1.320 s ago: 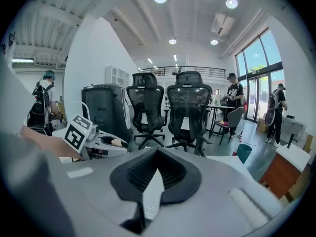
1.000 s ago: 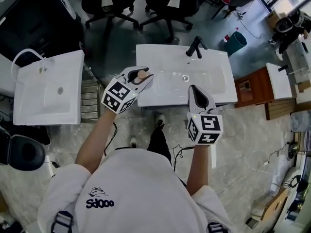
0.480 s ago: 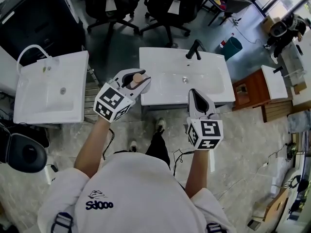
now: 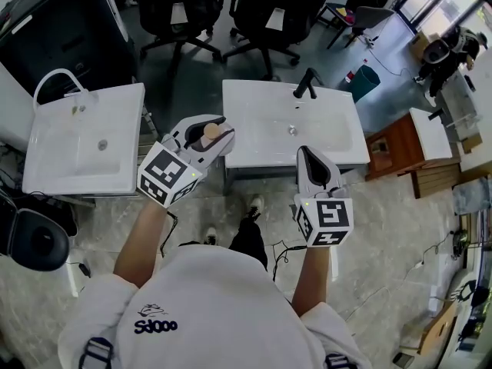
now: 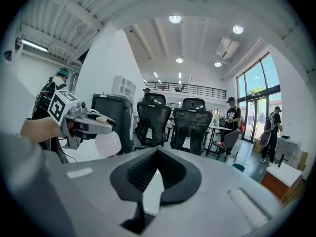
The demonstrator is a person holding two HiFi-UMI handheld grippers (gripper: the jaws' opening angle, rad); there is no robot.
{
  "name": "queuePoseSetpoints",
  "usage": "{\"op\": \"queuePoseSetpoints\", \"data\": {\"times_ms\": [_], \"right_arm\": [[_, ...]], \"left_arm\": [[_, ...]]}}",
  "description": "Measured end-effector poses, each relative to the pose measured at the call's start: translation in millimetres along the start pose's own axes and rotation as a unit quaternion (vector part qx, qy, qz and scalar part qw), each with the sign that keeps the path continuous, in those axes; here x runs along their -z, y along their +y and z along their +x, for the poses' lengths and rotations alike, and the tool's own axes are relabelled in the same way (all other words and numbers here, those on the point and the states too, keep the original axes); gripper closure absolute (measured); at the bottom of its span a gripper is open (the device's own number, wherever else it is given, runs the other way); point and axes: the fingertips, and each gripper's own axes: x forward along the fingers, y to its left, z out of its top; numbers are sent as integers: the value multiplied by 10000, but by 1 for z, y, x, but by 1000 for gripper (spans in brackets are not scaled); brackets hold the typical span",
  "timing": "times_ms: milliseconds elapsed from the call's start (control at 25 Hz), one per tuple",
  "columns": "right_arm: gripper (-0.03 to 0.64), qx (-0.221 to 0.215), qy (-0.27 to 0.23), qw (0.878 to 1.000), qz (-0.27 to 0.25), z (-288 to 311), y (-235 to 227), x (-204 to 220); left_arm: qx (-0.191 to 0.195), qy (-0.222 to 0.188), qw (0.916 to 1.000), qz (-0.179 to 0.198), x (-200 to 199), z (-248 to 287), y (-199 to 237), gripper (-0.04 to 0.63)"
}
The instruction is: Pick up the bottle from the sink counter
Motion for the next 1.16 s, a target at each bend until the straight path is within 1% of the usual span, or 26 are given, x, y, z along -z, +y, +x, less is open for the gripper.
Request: {"op": "queuePoseSetpoints", "data": {"times_ms": [160, 280, 1160], "right_arm": [[606, 5, -27, 10000, -77, -7, 5, -5], [606, 23, -16, 9999, -133, -10, 8, -6], [606, -4, -64, 9999, -94, -9, -1, 0]], "left_arm": [[40, -47, 10000, 20, -5, -7, -7, 482], [5, 1, 10000, 1, 0, -9, -8, 482], [-104, 200, 9997, -60, 16, -3, -10, 482]]}}
